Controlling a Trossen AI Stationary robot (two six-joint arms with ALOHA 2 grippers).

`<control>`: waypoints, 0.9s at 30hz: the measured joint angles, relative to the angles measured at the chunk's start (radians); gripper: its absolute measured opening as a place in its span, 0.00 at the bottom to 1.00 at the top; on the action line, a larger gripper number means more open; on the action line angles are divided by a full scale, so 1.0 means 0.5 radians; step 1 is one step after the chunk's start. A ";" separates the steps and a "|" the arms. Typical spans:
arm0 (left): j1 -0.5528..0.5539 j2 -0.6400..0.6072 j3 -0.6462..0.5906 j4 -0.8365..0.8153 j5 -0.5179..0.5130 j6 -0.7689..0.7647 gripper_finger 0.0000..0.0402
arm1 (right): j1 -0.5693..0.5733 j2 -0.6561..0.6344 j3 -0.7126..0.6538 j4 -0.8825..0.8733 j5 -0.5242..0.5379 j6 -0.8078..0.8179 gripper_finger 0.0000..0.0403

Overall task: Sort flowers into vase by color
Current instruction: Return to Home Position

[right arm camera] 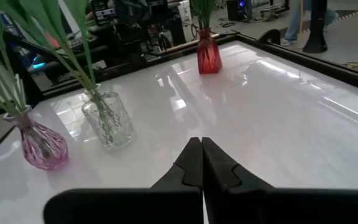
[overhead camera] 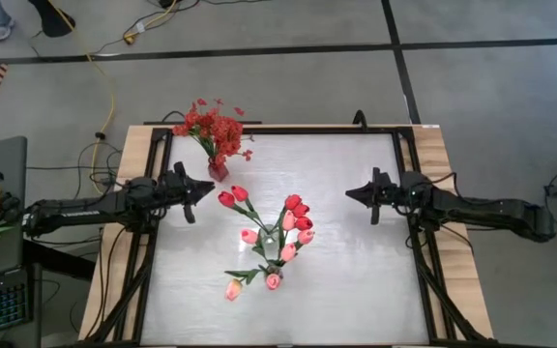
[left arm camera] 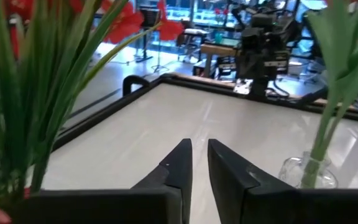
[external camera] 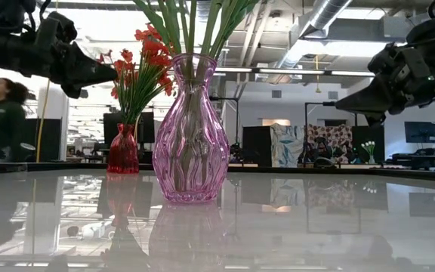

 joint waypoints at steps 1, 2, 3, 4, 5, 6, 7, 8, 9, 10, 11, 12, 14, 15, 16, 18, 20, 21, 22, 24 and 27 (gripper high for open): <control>0.000 0.001 0.000 -0.012 -0.020 -0.011 0.09 | -0.007 0.000 0.000 0.000 -0.010 -0.001 0.05; 0.000 0.001 0.000 -0.019 -0.028 -0.024 0.08 | -0.014 0.000 0.000 0.006 -0.026 -0.002 0.05; 0.000 0.001 0.000 -0.019 -0.027 -0.030 0.07 | -0.023 0.000 -0.001 0.009 -0.039 -0.010 0.05; 0.000 0.000 0.000 -0.019 -0.027 -0.031 0.06 | -0.031 0.000 -0.001 0.007 -0.044 -0.024 0.05; 0.000 0.000 0.000 -0.019 -0.024 -0.031 0.05 | -0.041 0.000 -0.001 0.004 -0.046 -0.036 0.05; 0.000 0.001 0.000 -0.018 -0.017 -0.033 0.04 | -0.052 0.000 -0.002 -0.003 -0.046 -0.048 0.05; 0.000 0.001 0.000 -0.018 -0.014 -0.035 0.03 | -0.065 0.000 -0.002 -0.007 -0.046 -0.050 0.05; 0.000 0.001 0.000 -0.018 -0.011 -0.035 0.01 | -0.076 0.000 -0.002 -0.007 -0.049 -0.055 0.05; 0.000 0.001 0.000 -0.017 -0.011 -0.036 0.01 | -0.086 0.000 -0.002 -0.006 -0.069 -0.056 0.05; 0.000 0.001 -0.001 -0.010 -0.011 -0.035 0.00 | -0.096 0.000 -0.002 0.001 -0.092 -0.056 0.05; 0.000 0.001 -0.015 0.038 -0.010 -0.035 0.00 | -0.104 0.001 -0.002 0.009 -0.117 -0.064 0.05; 0.000 0.000 -0.047 0.119 0.000 -0.035 0.00 | -0.114 0.000 -0.002 0.016 -0.139 -0.067 0.05; 0.000 0.001 -0.128 0.268 0.029 -0.041 0.00 | -0.125 0.000 -0.002 0.032 -0.142 -0.069 0.05; 0.000 0.002 -0.162 0.318 0.035 -0.048 0.00 | -0.127 0.001 -0.002 0.038 -0.143 -0.070 0.05; 0.000 0.002 -0.189 0.349 0.034 -0.054 0.00 | -0.126 0.000 -0.003 0.038 -0.143 -0.071 0.05; 0.000 0.002 -0.198 0.390 0.028 -0.049 0.00 | -0.127 0.001 -0.003 0.037 -0.156 -0.084 0.05; 0.000 0.000 -0.198 0.379 0.039 -0.048 0.00 | -0.139 0.001 -0.004 0.036 -0.198 -0.118 0.05; 0.000 0.000 -0.198 0.377 0.056 -0.044 0.00 | -0.157 0.000 -0.004 0.036 -0.217 -0.120 0.05; 0.000 0.002 -0.198 0.367 0.071 -0.039 0.00 | -0.184 0.001 -0.004 0.035 -0.232 -0.122 0.05; -0.001 0.001 -0.198 0.344 0.075 -0.036 0.00 | -0.248 0.000 -0.004 0.012 -0.334 -0.112 0.05; 0.000 0.002 -0.161 0.143 0.056 -0.026 0.00 | -0.377 -0.008 -0.005 -0.047 -0.494 -0.108 0.05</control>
